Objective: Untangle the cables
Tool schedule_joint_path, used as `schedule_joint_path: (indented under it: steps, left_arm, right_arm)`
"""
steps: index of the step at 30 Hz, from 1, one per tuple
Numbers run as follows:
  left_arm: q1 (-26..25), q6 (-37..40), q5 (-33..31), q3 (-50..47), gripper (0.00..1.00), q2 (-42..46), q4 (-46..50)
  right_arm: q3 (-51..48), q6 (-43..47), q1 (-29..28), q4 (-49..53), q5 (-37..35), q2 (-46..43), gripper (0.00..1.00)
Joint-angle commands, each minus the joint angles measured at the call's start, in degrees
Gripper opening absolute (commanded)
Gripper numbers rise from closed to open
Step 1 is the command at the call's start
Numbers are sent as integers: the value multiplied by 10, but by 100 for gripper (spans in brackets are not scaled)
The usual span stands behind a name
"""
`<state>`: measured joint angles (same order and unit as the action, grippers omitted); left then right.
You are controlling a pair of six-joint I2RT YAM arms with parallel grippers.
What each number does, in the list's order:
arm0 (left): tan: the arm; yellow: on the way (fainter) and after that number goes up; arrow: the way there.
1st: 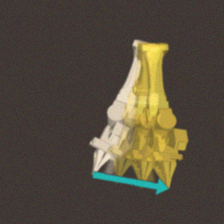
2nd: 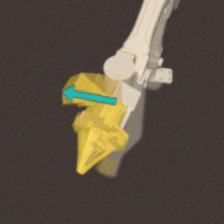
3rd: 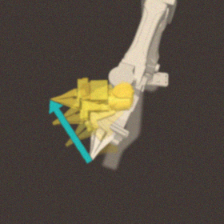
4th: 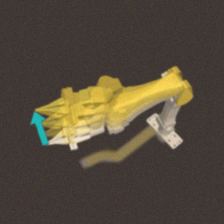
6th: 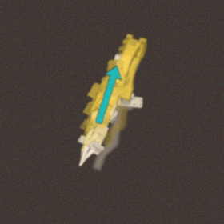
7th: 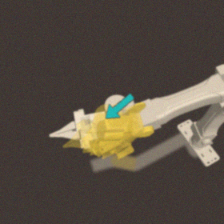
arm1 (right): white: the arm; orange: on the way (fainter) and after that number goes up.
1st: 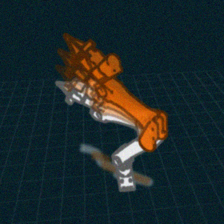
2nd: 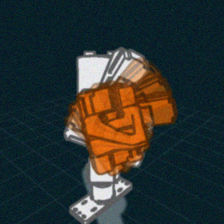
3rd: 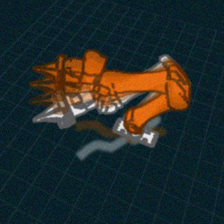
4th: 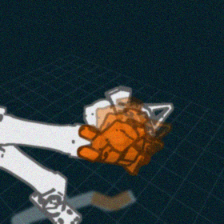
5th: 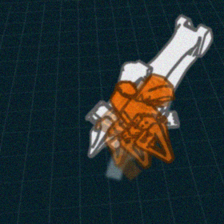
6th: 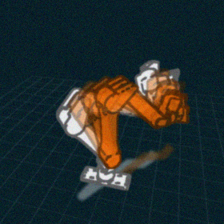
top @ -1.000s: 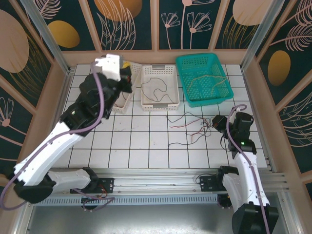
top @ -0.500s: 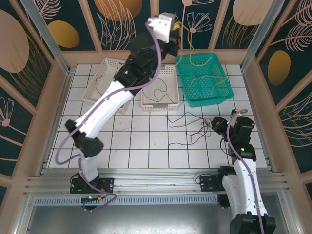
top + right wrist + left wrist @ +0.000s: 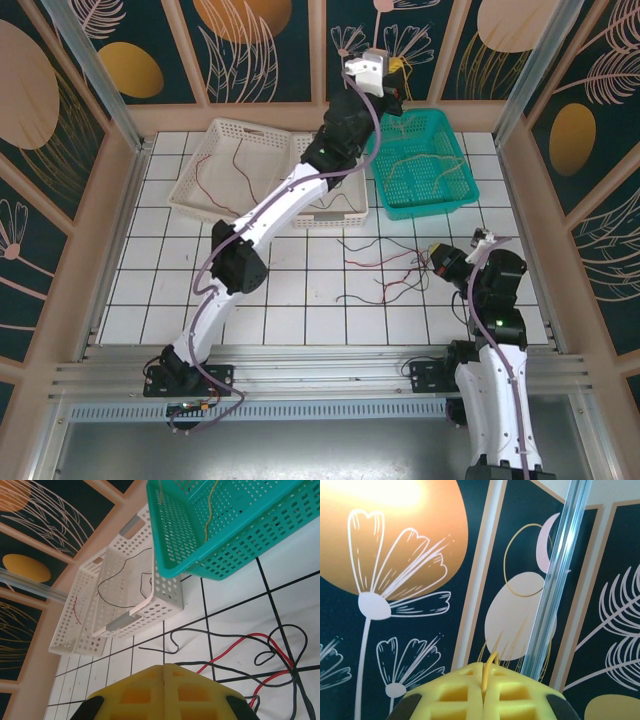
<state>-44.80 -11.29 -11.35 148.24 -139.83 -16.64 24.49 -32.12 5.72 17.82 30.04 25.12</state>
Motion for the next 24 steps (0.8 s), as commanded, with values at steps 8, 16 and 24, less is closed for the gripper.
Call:
schedule_joint_path:
  steps: [8, 16, 24]
  left_arm:
    - [3, -64, 1, -7, 0, -76, -48]
    - [3, -95, 34, -40, 8, -87, -19]
    - [1, -120, 70, -42, 16, -97, 7]
  right_arm:
    - [20, -2, -7, 25, 34, -21, 0]
    - [30, -3, -14, 25, 41, -22, 0]
    - [29, -4, -14, 27, 39, -27, 0]
